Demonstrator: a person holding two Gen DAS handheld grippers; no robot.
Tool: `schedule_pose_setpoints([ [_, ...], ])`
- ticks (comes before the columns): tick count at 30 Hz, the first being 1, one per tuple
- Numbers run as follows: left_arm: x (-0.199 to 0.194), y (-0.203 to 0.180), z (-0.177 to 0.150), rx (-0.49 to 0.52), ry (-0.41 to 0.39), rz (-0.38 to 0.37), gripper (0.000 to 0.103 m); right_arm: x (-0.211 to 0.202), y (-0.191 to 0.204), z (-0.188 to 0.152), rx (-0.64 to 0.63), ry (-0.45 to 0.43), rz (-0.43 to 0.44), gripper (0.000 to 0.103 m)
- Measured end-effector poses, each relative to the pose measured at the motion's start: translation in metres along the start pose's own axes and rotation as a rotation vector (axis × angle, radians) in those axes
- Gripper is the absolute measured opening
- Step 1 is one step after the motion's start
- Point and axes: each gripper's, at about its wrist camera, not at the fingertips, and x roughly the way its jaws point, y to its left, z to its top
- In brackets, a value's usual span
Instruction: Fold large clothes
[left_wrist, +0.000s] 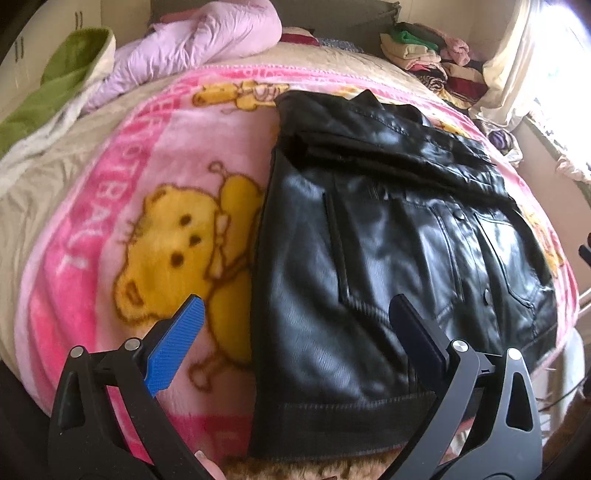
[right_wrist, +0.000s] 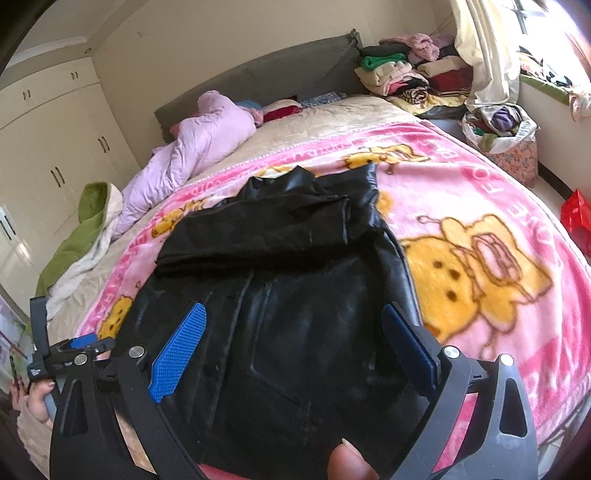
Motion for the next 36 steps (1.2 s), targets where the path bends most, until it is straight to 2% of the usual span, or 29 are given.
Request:
schedule_pose_setpoints([
  [7,0.004,0.013,-0.018,0.004,0.076,-0.033,0.094,-0.009,-0.010,-0.014,-0.016,0.034,-0.037,0.095],
  [11,0.009,0.009,-0.024,0.037,0.120,-0.112,0.094,-0.010,-0.017,-0.024,-0.013,0.071,-0.040,0.095],
  [18,0.030,0.008,-0.023,0.040,0.223,-0.182,0.091,-0.007,-0.033,-0.044,0.010,0.146,-0.048,0.095],
  [23,0.043,0.005,-0.023,0.056,0.278,-0.189,0.062,0.003,-0.044,-0.060,0.008,0.221,-0.062,0.095],
  [28,0.041,0.001,-0.025,0.079,0.261,-0.186,0.046,0.014,-0.056,-0.076,0.011,0.284,-0.070,0.095],
  [31,0.039,0.005,-0.025,0.066,0.252,-0.200,0.044,0.025,-0.071,-0.086,0.047,0.337,-0.052,0.094],
  [32,0.039,0.006,-0.024,0.061,0.252,-0.205,0.044,0.030,-0.076,-0.090,0.065,0.357,-0.040,0.090],
  [33,0.039,0.008,-0.024,0.054,0.253,-0.210,0.044,0.034,-0.081,-0.095,0.083,0.369,-0.035,0.076],
  [34,0.039,0.008,-0.024,0.052,0.250,-0.210,0.043,0.034,-0.082,-0.096,0.085,0.364,-0.040,0.067],
  [35,0.037,0.009,-0.024,0.051,0.244,-0.208,0.039,0.031,-0.080,-0.096,0.078,0.354,-0.041,0.060],
  [36,0.035,0.009,-0.024,0.052,0.233,-0.205,0.031,0.027,-0.079,-0.095,0.079,0.340,-0.030,0.044],
])
